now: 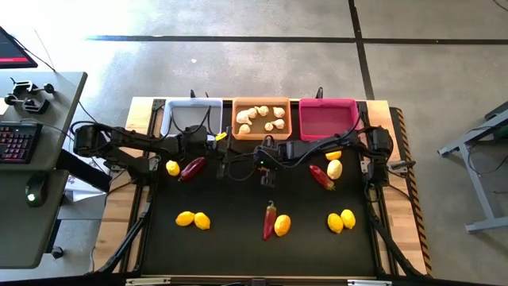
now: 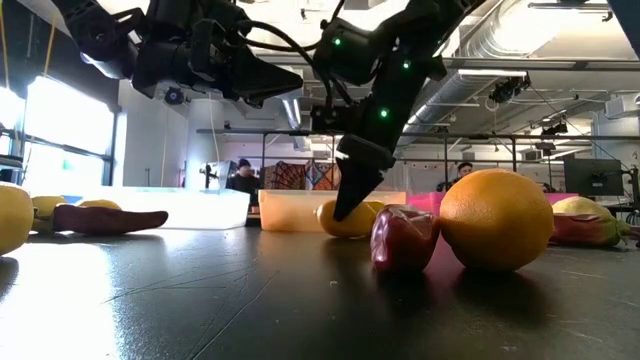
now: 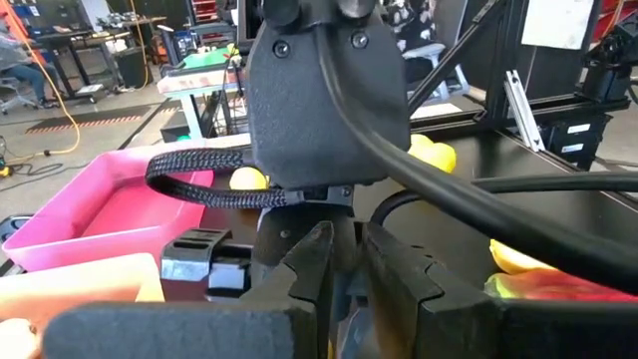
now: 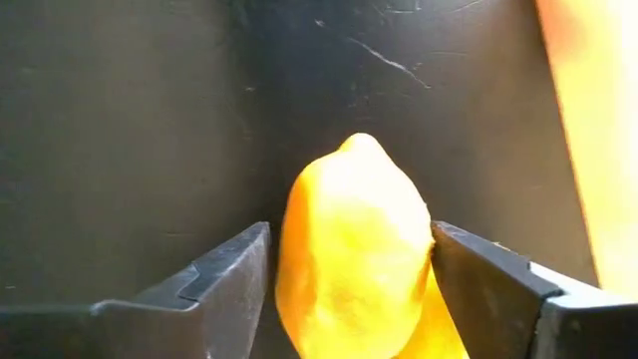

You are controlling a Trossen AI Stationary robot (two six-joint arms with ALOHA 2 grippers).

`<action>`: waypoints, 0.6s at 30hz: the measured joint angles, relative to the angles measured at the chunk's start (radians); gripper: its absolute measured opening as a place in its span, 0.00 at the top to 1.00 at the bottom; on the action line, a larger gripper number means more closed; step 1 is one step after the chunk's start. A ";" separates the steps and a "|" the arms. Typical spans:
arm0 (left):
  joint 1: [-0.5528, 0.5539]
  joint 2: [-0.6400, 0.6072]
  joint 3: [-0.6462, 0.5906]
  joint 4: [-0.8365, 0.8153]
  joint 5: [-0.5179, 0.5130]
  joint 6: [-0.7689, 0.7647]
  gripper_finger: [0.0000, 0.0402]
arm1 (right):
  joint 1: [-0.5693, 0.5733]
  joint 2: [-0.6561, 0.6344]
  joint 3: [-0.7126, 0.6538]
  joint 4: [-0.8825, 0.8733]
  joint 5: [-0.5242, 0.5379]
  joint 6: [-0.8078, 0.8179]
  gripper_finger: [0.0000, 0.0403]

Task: Sort produce into baskets
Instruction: Put the yellow lemon into the pink bin

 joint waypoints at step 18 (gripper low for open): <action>0.004 0.000 0.000 -0.006 0.000 0.000 0.90 | 0.082 -0.101 0.004 -0.065 -0.082 0.066 0.57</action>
